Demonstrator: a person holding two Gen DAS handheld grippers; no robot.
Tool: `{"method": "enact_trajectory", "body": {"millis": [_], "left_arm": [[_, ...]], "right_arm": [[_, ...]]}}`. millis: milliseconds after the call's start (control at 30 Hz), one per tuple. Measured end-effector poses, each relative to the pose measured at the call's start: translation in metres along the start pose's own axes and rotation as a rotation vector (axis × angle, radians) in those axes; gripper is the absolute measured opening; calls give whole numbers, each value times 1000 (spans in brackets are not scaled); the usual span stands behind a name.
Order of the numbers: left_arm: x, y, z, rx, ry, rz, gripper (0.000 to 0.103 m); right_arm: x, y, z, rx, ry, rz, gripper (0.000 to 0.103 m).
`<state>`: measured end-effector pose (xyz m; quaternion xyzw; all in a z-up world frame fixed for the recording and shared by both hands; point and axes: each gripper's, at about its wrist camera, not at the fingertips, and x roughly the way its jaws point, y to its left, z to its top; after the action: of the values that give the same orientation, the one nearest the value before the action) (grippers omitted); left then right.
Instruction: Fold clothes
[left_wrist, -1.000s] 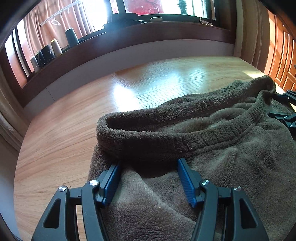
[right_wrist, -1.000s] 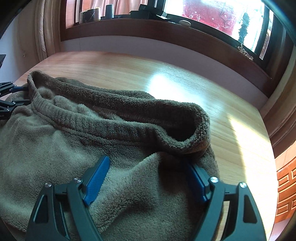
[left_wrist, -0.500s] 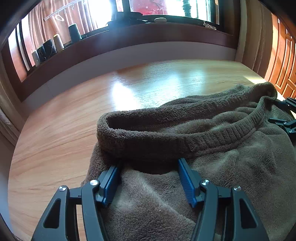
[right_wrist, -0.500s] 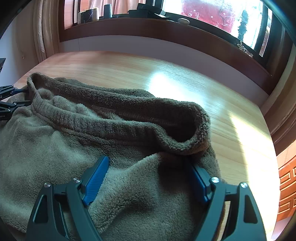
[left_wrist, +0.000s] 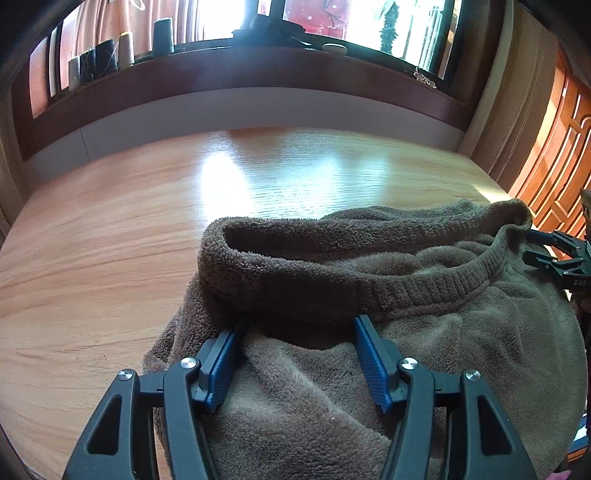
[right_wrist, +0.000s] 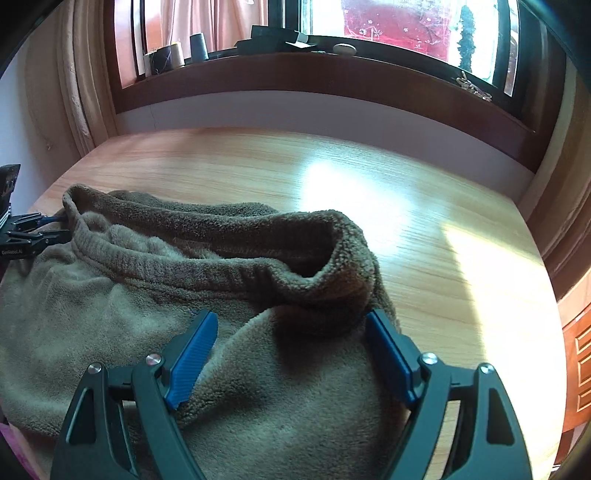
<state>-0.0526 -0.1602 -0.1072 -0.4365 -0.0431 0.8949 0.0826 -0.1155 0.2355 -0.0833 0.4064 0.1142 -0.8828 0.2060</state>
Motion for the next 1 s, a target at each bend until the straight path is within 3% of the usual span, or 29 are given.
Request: {"method": "enact_trajectory", "body": {"millis": [133,233,300,367,433,500,567,667,733,800,900,1000], "left_arm": [[-1,0,3,7,12,-4,62],[-1,4,6,-22,16,-28,62],[0,8,10,-50,20,-46,62],[4,10,12,-66,28,-47,62],[9,6,14,-52,34,-22,62],[10,2,14,-42,32,7,62],[8,0,14,-37,25,31,55],[4,-4,13,-31,15,66,29],[-6,8,13,-87,-6,47,13],[-18,16,14,-133,-36,38,5],[-37,19,18,-134,-80,38,5],[-40,16,25,-71,-50,28,6]], "right_arm": [[15,15,30,-71,-3,-33,85],[19,14,33,-89,4,-37,83],[29,13,38,-94,22,-37,73],[42,14,40,-94,49,-43,69],[48,13,41,-84,51,-45,62],[51,13,41,-71,48,-44,49],[52,12,42,-55,39,-44,34],[43,8,45,-16,4,-41,17],[34,6,46,8,-25,-39,15],[19,6,48,24,-68,-39,13],[-1,9,56,31,-134,-46,13],[-13,11,58,27,-152,-44,13]]}}
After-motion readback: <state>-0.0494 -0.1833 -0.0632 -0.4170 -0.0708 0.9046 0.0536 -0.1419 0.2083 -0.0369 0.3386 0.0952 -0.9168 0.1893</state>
